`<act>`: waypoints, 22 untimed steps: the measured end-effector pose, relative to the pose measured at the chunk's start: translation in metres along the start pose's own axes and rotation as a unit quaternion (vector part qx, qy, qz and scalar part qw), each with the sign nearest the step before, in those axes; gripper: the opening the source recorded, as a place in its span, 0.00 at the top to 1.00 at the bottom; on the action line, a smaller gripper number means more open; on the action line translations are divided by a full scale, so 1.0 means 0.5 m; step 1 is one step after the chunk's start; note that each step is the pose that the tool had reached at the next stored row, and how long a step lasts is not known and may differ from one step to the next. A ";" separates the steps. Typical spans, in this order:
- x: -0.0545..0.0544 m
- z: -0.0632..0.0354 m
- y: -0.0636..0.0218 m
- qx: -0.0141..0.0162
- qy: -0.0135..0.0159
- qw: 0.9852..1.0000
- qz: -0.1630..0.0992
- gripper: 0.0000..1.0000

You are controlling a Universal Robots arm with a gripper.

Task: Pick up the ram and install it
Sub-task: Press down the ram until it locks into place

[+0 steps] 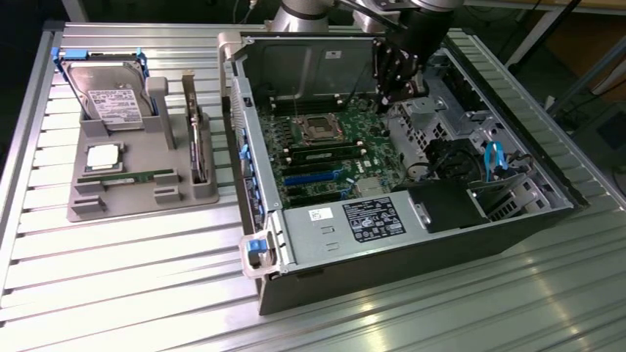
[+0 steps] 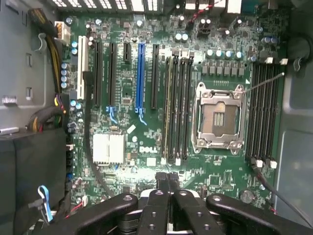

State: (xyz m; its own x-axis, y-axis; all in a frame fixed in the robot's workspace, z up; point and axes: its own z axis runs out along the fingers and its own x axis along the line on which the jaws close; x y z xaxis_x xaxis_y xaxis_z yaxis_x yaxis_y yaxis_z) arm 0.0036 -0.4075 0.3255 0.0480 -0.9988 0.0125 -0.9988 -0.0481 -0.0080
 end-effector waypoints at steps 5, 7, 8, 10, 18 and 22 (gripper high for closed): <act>0.000 0.009 0.000 0.000 0.000 1.000 0.000 0.89; 0.000 0.022 0.000 0.000 0.000 1.000 0.000 0.89; 0.000 0.030 0.000 0.000 0.000 1.000 0.000 0.89; -0.001 0.046 0.000 0.000 0.000 1.000 0.000 0.89; -0.001 0.092 0.001 0.000 0.000 1.000 0.000 0.89; -0.001 0.109 0.001 0.000 0.000 1.000 0.000 0.89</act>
State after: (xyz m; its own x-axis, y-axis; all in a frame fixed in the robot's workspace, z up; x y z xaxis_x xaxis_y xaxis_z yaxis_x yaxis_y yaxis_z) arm 0.0036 -0.4076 0.2711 0.0479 -0.9988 0.0126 -0.9988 -0.0480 -0.0076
